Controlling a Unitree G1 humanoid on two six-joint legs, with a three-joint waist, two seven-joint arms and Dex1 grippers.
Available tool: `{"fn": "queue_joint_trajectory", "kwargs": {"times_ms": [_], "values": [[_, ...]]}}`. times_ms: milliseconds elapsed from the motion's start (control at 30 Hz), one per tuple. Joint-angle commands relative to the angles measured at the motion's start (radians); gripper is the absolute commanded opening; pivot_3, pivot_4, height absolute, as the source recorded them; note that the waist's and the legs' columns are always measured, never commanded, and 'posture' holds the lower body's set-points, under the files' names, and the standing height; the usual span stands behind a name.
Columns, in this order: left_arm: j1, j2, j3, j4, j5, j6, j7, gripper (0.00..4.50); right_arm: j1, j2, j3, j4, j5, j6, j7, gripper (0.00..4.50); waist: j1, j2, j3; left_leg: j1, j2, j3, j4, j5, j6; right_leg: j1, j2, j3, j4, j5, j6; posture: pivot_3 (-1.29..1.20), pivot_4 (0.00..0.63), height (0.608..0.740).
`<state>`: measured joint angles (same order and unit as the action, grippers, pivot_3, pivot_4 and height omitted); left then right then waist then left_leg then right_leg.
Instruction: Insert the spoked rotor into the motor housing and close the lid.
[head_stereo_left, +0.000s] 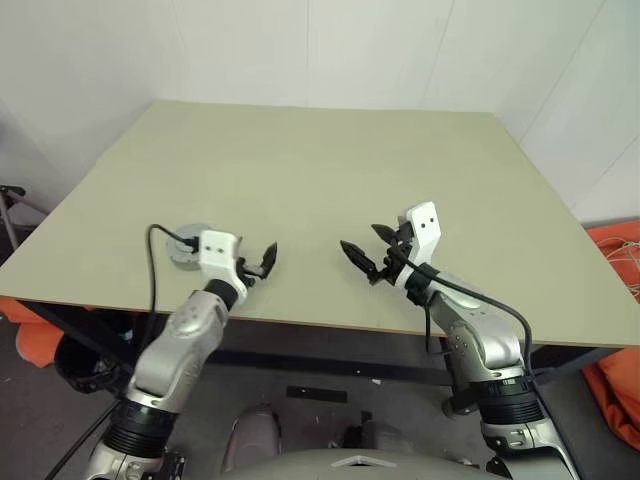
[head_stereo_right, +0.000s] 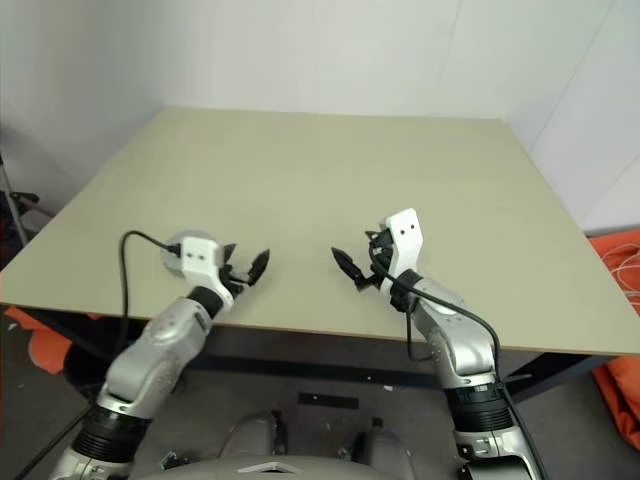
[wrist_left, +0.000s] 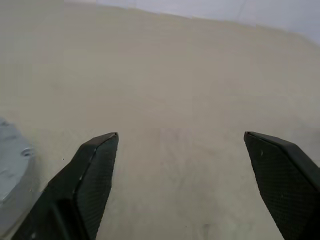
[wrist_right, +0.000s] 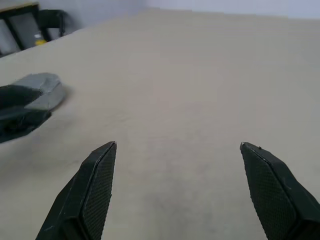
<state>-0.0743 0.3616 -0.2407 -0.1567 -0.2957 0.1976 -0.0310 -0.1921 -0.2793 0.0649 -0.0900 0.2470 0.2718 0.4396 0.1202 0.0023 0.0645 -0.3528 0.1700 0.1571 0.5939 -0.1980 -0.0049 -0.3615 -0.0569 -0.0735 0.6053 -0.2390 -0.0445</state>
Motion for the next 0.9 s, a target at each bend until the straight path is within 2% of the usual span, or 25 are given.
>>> {"fn": "queue_joint_trajectory", "kwargs": {"times_ms": [33,100,300,333,533,900], "values": [[0.000,-0.019,0.021,0.097,0.164,-0.178,0.028,2.88,0.034,0.004,-0.038,0.065,-0.093,-0.157,-0.082,4.50,-0.001,0.000,0.000,0.000,0.000,0.000,0.000,0.000,0.000,0.000,0.000,0.000,0.000,-0.001,-0.002,0.00,0.000,0.740],[0.003,-0.037,0.061,0.155,0.206,-0.262,0.051,2.24,0.060,0.020,-0.072,0.081,-0.099,-0.190,-0.122,4.50,-0.003,0.000,0.000,0.000,0.000,0.000,0.000,0.000,0.000,0.000,0.000,0.000,0.001,-0.002,-0.003,0.00,0.000,0.740],[0.032,-0.122,0.147,0.197,0.179,-0.362,0.022,0.14,0.094,0.048,-0.113,0.082,-0.118,-0.231,-0.192,2.47,-0.027,0.001,0.000,0.001,0.000,0.000,0.000,-0.003,0.004,0.001,0.000,0.000,0.001,-0.001,-0.004,0.00,0.000,0.740],[0.034,-0.135,0.162,0.200,0.175,-0.365,0.020,0.00,0.095,0.049,-0.115,0.085,-0.122,-0.233,-0.197,2.12,-0.028,0.001,0.000,0.002,0.000,0.001,0.001,-0.003,0.004,0.001,0.000,0.000,0.001,-0.001,-0.004,0.00,0.000,0.740],[0.026,-0.198,0.250,0.226,0.162,-0.351,0.037,0.00,0.091,0.050,-0.110,0.103,-0.130,-0.241,-0.205,0.03,-0.028,0.001,0.000,0.003,0.001,0.001,0.000,-0.002,0.004,0.001,0.000,0.000,0.002,-0.001,-0.004,0.00,0.000,0.740],[0.023,-0.231,0.295,0.230,0.210,-0.351,0.047,0.00,0.080,0.051,-0.104,0.117,-0.136,-0.241,-0.198,0.03,-0.028,0.001,0.000,0.002,0.001,0.001,0.001,-0.003,0.005,0.001,0.000,0.000,0.002,-0.001,-0.005,0.00,0.000,0.740]]}}
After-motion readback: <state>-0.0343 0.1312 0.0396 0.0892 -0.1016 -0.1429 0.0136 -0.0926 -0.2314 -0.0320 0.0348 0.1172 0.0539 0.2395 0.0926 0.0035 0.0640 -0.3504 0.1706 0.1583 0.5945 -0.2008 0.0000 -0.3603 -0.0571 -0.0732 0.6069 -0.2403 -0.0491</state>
